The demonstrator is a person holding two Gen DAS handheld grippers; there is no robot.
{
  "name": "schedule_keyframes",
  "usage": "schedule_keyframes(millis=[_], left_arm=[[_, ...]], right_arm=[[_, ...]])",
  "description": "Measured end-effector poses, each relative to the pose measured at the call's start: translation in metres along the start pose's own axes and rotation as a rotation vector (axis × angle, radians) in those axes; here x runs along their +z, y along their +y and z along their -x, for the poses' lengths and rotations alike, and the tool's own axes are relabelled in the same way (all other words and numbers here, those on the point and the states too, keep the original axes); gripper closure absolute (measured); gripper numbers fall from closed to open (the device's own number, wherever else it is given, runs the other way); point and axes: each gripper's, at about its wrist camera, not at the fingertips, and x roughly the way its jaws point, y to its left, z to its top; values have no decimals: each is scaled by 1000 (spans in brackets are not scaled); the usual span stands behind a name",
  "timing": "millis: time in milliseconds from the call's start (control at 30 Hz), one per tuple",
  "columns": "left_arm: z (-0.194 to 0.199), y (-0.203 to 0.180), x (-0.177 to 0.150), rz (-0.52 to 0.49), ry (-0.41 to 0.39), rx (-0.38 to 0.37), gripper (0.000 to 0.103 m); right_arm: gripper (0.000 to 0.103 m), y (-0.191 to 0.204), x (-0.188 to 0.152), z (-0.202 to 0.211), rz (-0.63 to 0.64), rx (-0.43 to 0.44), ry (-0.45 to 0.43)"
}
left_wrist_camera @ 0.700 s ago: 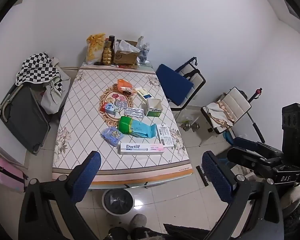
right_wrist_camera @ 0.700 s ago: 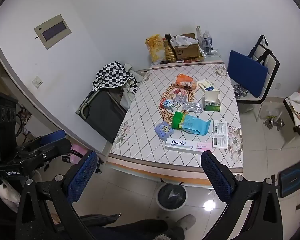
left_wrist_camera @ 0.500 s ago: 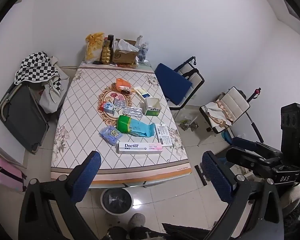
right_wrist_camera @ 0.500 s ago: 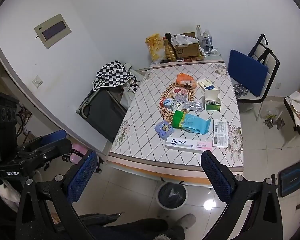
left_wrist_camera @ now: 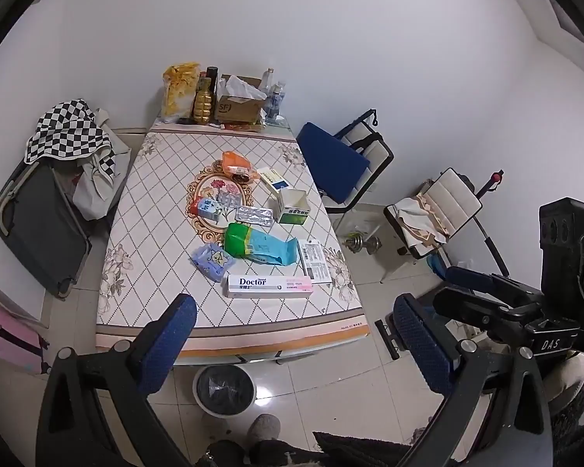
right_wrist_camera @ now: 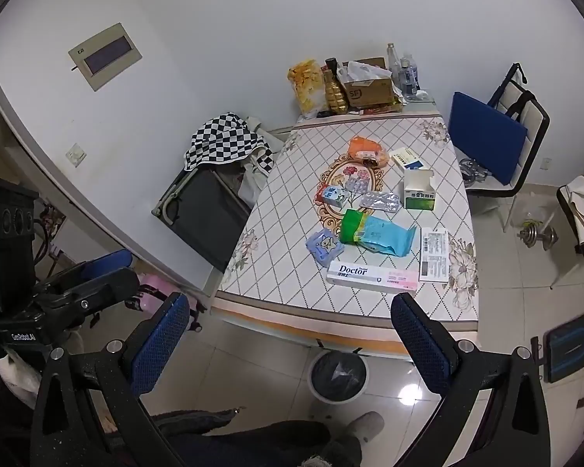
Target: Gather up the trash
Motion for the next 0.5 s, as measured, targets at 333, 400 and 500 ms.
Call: schedule_keyframes(millis=[333, 400, 500], left_arm=[[-2, -2, -1, 1, 1, -3, 0], [-3, -4, -1, 1, 1, -2, 0], [0, 0, -1, -1, 3, -5, 0]], right_arm=[[0, 2, -2, -3, 3, 2, 1], [0, 4, -3, -3, 7, 4, 5], [0, 7, -2, -2, 11, 7, 10]])
